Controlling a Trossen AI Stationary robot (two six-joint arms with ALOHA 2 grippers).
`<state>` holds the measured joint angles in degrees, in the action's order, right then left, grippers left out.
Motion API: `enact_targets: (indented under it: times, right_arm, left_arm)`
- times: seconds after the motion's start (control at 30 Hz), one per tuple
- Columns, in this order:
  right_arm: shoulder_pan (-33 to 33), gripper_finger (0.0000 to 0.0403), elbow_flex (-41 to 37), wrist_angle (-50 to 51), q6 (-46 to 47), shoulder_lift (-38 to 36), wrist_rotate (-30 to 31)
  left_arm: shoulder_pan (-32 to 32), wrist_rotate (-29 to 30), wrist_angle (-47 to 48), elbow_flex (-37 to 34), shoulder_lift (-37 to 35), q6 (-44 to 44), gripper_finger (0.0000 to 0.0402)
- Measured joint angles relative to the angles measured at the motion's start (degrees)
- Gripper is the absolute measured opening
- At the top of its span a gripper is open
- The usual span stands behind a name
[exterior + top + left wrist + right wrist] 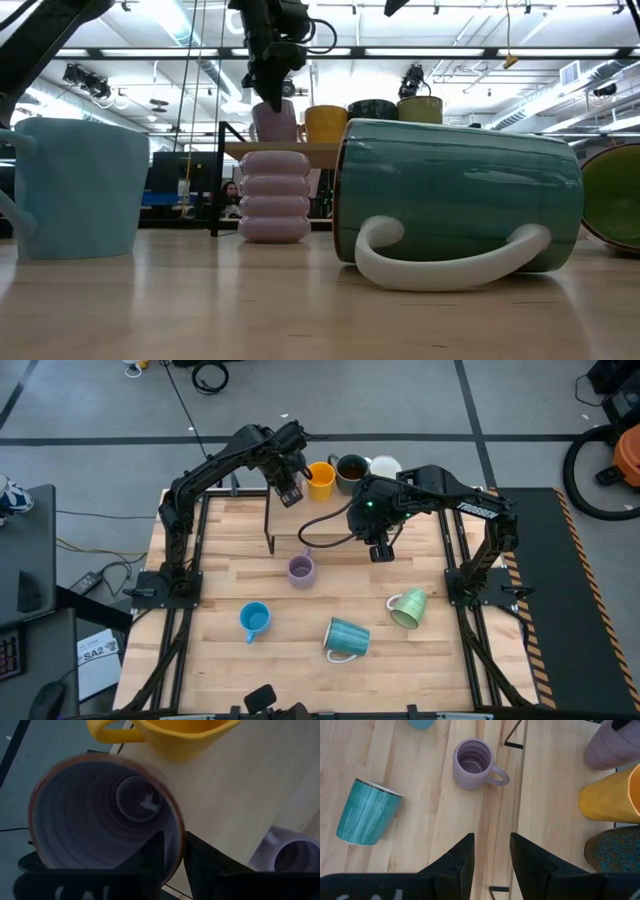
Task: Place coffee mugs
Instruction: Put the violet mug on the shelf, then put the light blue mug on the shelf
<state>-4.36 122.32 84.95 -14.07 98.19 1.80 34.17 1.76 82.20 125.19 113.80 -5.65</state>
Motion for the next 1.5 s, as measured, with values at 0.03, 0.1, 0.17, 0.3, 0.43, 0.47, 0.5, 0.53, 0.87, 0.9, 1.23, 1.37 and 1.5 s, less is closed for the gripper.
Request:
enact_targets:
  times: [0.03,0.1,0.17,0.3,0.43,0.47,0.5,0.53,0.87,0.9,1.23,1.37,1.5]
  right_arm:
    - [0.0,0.013,0.0,0.0,-0.02,-0.02,0.0]
    - [0.0,0.013,0.0,0.0,-0.01,-0.01,0.0]
    - [0.0,0.013,0.0,0.0,-0.02,0.0,0.0]
    - [0.0,0.013,0.02,0.0,-0.02,-0.02,0.0]
    - [0.0,0.0131,0.0,0.0,-0.02,-0.02,0.0]
    - [0.0,0.0131,0.0,0.0,-0.02,0.0,0.0]
    - [0.0,0.013,0.0,0.0,-0.02,0.0,0.0]
    - [0.0,0.013,0.02,0.0,-0.02,0.0,0.0]
    - [0.0,0.013,0.0,0.0,-0.02,-0.02,0.0]
    - [0.0,0.013,0.0,0.0,-0.02,0.0,0.0]
    - [0.0,0.013,0.0,0.0,0.09,0.0,0.0]
    - [0.01,0.013,0.0,-0.03,0.44,-0.01,-1.44]
    - [0.48,0.013,0.0,-0.68,0.44,0.0,-3.34]
  left_arm:
    - [0.0,0.01,0.01,0.0,0.0,0.0,0.0082]
    - [-0.02,-0.02,-0.01,0.0,0.0,-0.01,0.0092]
    - [-0.04,-0.02,-0.03,0.0,0.0,-0.02,0.0103]
    - [-0.04,-0.02,-0.06,0.0,0.0,-0.02,0.0122]
    - [-0.04,-0.03,-0.08,0.0,0.0,-0.04,0.0136]
    - [-0.04,-0.04,-0.08,0.0,0.0,-0.04,0.0138]
    - [-0.04,-0.04,-0.08,0.0,0.0,-0.04,0.0139]
    - [-0.04,-0.04,-0.08,0.0,0.0,-0.02,0.014]
    - [-0.13,-0.04,-0.01,0.05,-0.1,0.07,0.0138]
    - [-0.25,-0.04,0.46,0.48,-0.11,0.1,0.0138]
    - [-0.78,-0.06,2.17,9.74,-0.34,0.5,0.0138]
    - [-1.47,-0.65,2.95,8.44,-3.45,0.44,0.0137]
    - [-2.56,-3.59,4.69,8.44,-7.29,0.04,0.0137]
